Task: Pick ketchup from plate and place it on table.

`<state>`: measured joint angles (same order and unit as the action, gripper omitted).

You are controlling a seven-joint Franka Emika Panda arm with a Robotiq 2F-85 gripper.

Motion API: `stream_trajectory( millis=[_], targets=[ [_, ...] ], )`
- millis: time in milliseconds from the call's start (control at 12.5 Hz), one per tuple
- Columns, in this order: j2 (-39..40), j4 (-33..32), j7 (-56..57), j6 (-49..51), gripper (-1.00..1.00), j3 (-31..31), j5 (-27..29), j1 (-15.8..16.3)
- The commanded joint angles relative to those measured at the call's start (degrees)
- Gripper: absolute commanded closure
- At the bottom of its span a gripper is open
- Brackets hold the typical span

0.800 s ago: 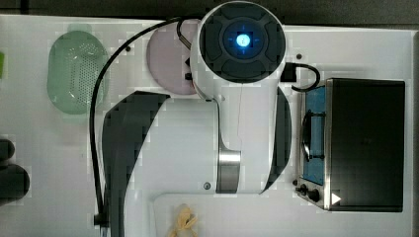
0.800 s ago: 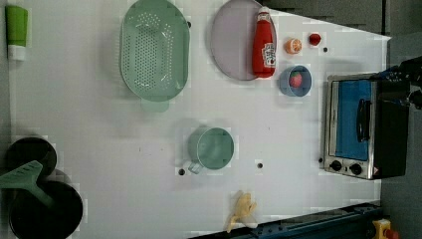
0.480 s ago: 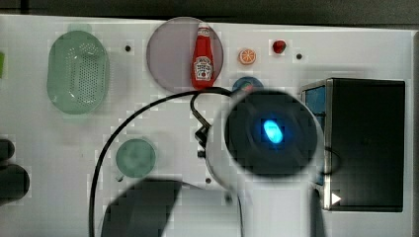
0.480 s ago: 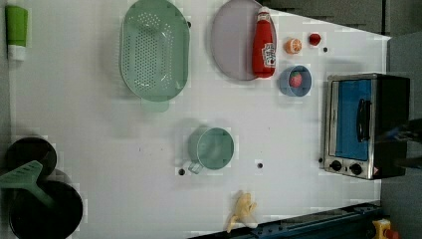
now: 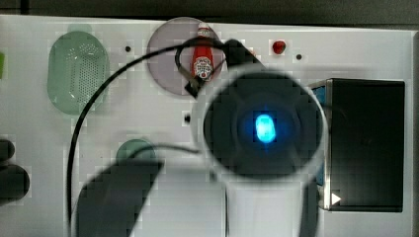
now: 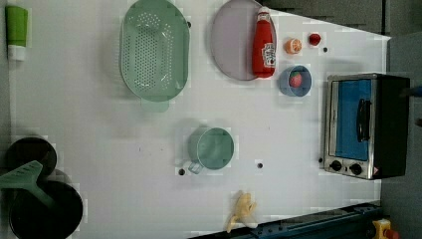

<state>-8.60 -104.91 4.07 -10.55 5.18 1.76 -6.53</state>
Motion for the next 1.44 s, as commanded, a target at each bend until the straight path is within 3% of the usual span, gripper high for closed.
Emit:
stream_trajectory(
  millis=[80, 880, 1440],
  targets=[
    [9.6, -3.29, 2.83, -2.84, -1.0, 1.46, 0.0, -0.05],
    [31.78, 1.48, 31.07, -23.25, -1.0, 2.9, -0.21, 0.29],
    [45.72, 12.2, 35.48, -25.15, -1.0, 2.98, -3.23, 0.97]
  ],
)
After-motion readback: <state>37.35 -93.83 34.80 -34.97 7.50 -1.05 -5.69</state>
